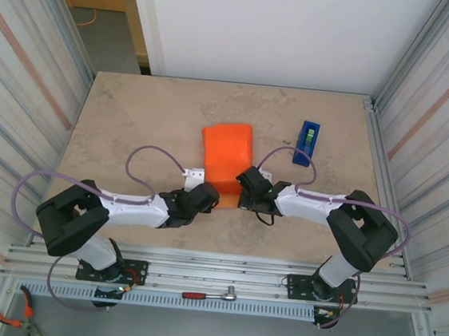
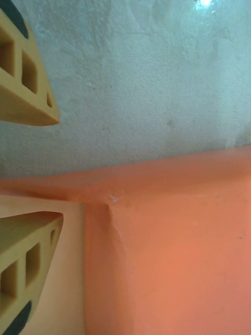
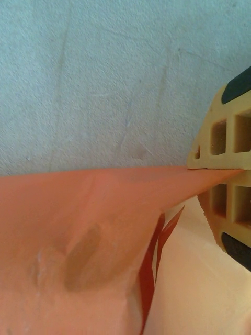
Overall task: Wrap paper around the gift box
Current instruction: Fold the third fold of the wrapping paper on the gift box.
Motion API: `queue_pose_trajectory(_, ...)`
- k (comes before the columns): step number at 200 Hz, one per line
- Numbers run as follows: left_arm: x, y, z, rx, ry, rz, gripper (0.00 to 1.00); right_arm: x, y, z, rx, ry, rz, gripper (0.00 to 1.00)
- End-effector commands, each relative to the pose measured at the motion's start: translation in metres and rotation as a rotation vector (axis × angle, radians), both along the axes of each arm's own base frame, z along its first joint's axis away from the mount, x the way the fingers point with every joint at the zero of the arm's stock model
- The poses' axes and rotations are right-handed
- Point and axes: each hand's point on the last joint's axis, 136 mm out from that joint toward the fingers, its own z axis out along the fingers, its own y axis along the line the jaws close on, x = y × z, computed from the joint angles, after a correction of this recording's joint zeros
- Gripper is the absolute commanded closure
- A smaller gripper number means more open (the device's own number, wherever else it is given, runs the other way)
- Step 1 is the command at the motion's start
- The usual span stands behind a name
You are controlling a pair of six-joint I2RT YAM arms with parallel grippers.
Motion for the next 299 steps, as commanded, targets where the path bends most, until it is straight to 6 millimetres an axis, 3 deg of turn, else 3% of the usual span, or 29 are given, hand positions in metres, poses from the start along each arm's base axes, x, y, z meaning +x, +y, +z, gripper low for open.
queue_pose_trajectory(1, 0.0, -0.008, -0.006, -0.031, 0.008, 0.006, 0.6, -0.002, -0.003, 0.005, -0.01, -0.011, -0.028, 0.96)
queue_pose_trajectory(17, 0.001, -0.011, -0.011, -0.022, 0.016, 0.001, 0.67, -0.002, -0.005, 0.007, -0.011, -0.015, -0.033, 0.85)
queue_pose_trajectory(26, 0.002, -0.012, -0.013, -0.014, 0.019, 0.001, 0.71, -0.002, -0.005, 0.011, -0.01, -0.024, -0.035, 0.71)
queue_pose_trajectory(62, 0.004, -0.016, -0.023, 0.011, 0.037, 0.0, 0.79, 0.002, -0.012, 0.028, -0.017, -0.06, -0.056, 0.33)
queue_pose_trajectory(92, 0.004, -0.016, -0.027, 0.018, 0.043, 0.001, 0.79, 0.004, -0.015, 0.035, -0.04, -0.07, -0.045, 0.14)
queue_pose_trajectory(131, 0.003, -0.014, -0.029, 0.028, 0.046, 0.002, 0.79, 0.002, -0.009, 0.033, -0.025, -0.029, -0.003, 0.13)
queue_pose_trajectory(160, 0.003, -0.014, -0.03, 0.03, 0.047, 0.004, 0.79, 0.004, -0.017, 0.031, -0.043, -0.038, -0.023, 0.21)
queue_pose_trajectory(195, 0.004, -0.015, -0.03, 0.029, 0.046, 0.001, 0.79, 0.006, -0.003, 0.021, 0.024, 0.03, 0.043, 0.33)
queue_pose_trajectory(227, 0.005, -0.017, -0.024, 0.03, 0.034, -0.016, 0.77, 0.014, 0.001, 0.015, 0.021, 0.027, 0.034, 0.34)
queue_pose_trajectory(265, 0.004, -0.017, 0.006, 0.053, -0.013, -0.086, 0.65, 0.028, -0.011, 0.004, 0.008, 0.044, -0.015, 0.34)
queue_pose_trajectory(288, 0.006, -0.017, 0.039, 0.089, -0.074, -0.156, 0.53, 0.035, -0.018, 0.002, 0.018, 0.049, -0.029, 0.34)
queue_pose_trajectory(299, 0.008, -0.017, 0.058, 0.114, -0.115, -0.186, 0.42, 0.037, -0.019, 0.002, 0.02, 0.051, -0.031, 0.34)
